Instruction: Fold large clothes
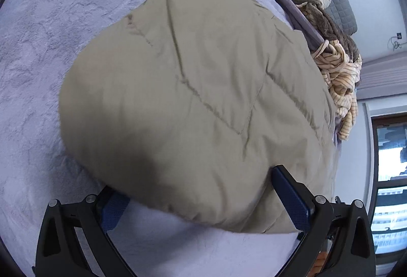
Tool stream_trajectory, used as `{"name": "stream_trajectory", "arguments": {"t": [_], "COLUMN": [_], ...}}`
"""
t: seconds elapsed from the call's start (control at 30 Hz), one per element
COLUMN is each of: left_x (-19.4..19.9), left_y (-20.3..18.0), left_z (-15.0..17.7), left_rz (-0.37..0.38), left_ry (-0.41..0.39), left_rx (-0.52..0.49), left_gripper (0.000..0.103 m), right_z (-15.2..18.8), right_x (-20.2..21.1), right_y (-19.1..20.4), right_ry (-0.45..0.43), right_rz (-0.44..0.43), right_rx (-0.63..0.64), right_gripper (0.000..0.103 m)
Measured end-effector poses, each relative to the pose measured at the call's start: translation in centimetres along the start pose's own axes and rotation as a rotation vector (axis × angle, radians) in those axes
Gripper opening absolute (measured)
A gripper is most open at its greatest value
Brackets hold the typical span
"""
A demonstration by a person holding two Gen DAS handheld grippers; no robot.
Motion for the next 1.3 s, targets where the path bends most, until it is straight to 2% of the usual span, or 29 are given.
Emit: {"name": "stream_trajectory", "arguments": {"t": [0.1, 0.23, 0.27, 0.3, 0.33, 0.37, 0.4, 0.43, 0.47, 0.5, 0.6, 0.7, 0.9, 1.07, 1.3], "left_x": [-0.8, -2.0, -2.2, -2.2, -2.2, -2.1, -1.5, -0.9, -0.5, 0.0, 1.6, 3.1, 5.9, 8.6, 11.7], "left_y": [-0.7, -1.3, -1.5, -1.6, -1.7, -1.9, -1.7, -1.8, -2.3, -2.8, -4.3, -5.3, -6.0, -4.9, -0.6], "left_z": [-1.4, -2.8, -3.0, -3.1, -3.2, -3.3, -3.3, -3.3, -3.3, -3.3, -3.0, -2.5, -1.2, 1.7, 9.4], "left_rz": [0.033, 0.011, 0.007, 0.010, 0.027, 0.057, 0.067, 0.067, 0.056, 0.039, 0.000, -0.013, -0.029, -0.036, -0.088], "left_ry": [-0.040, -0.092, -0.103, -0.115, -0.114, -0.109, -0.114, -0.122, -0.130, -0.137, -0.157, -0.167, -0.138, -0.098, -0.019], "left_rx": [0.047, 0.105, 0.116, 0.116, 0.108, 0.100, 0.087, 0.058, 0.015, -0.028, -0.153, -0.248, -0.425, -0.483, -0.447], "left_gripper": [0.103, 0.103, 0.098, 0.075, 0.061, 0.039, 0.030, 0.027, 0.023, 0.021, 0.019, 0.018, 0.018, 0.018, 0.019], "right_z": [-0.3, -0.8, -0.9, -0.9, -0.9, -1.0, -1.0, -1.0, -1.0, -0.9, -0.6, 0.0, 2.9, 5.9, 10.8], "right_x": [-1.0, -2.4, -2.5, -2.6, -2.5, -2.2, -2.0, -1.9, -1.9, -1.7, -1.2, -0.2, 2.1, 4.2, 7.7], "right_y": [0.5, 0.9, 0.9, 0.9, 0.9, 0.8, 0.5, 0.1, -0.1, -0.1, 0.6, 1.2, 2.0, 1.4, -1.4], "right_ry": [0.010, 0.009, 0.009, 0.007, 0.004, -0.004, -0.013, -0.011, -0.006, -0.013, -0.033, -0.049, -0.066, -0.046, 0.015], "right_rz": [-0.038, -0.043, -0.043, -0.044, -0.048, -0.046, -0.033, -0.027, -0.043, -0.050, -0.045, -0.048, -0.015, 0.019, 0.047], "right_rx": [-0.014, -0.021, -0.023, -0.028, -0.036, -0.046, -0.063, -0.081, -0.102, -0.110, -0.086, -0.068, -0.032, -0.027, -0.052], "right_gripper": [0.103, 0.103, 0.103, 0.103, 0.103, 0.100, 0.084, 0.070, 0.051, 0.042, 0.029, 0.024, 0.023, 0.023, 0.023]}}
Point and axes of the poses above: each gripper's, at about its wrist camera, not at the fingertips, and x roughly against the way its jaws point, y to its left, z to its underside, the point moved 5 cm from there along -x, roughly the way its jaws point
